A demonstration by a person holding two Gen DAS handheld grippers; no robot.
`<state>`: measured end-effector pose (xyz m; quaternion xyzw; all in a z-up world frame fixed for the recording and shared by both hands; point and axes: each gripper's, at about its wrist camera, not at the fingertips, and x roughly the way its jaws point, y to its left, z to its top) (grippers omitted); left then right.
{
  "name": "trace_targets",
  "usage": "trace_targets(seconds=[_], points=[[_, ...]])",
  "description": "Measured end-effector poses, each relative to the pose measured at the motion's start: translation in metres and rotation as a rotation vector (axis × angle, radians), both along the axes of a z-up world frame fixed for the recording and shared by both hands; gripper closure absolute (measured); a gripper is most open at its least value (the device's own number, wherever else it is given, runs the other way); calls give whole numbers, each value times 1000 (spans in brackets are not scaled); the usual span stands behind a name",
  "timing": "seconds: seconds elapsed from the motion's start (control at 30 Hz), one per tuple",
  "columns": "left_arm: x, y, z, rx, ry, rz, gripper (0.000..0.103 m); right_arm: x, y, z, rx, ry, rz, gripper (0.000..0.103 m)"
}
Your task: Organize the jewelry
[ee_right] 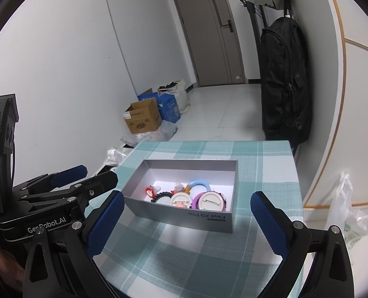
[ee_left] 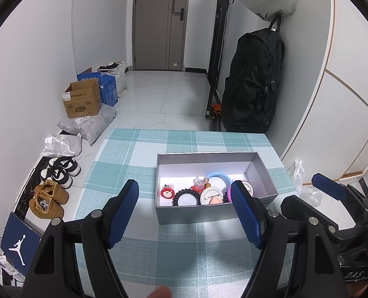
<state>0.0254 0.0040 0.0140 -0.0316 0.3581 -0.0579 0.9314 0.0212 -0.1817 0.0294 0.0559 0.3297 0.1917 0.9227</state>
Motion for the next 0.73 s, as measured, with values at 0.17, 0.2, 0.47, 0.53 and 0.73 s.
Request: trace_targets(seconds=[0.17,0.2,0.47,0.53,0.73], points=[[0,0,0,1,0,1,31,-1,-1,0,1,0,-2,1],[0,0,0,-1,3,1,31,0,0,0,0,-1,-1,1],[2,1,-1,-9,13,6,31,0,-1,-1,-1,0,-5,1],[3,1,-2,-13,18,6,31,0,-1,-1,-1,-1,-5,1],[3,3,-2,-24,2,26,31,0,-3,-2,-1,7,-12,1]])
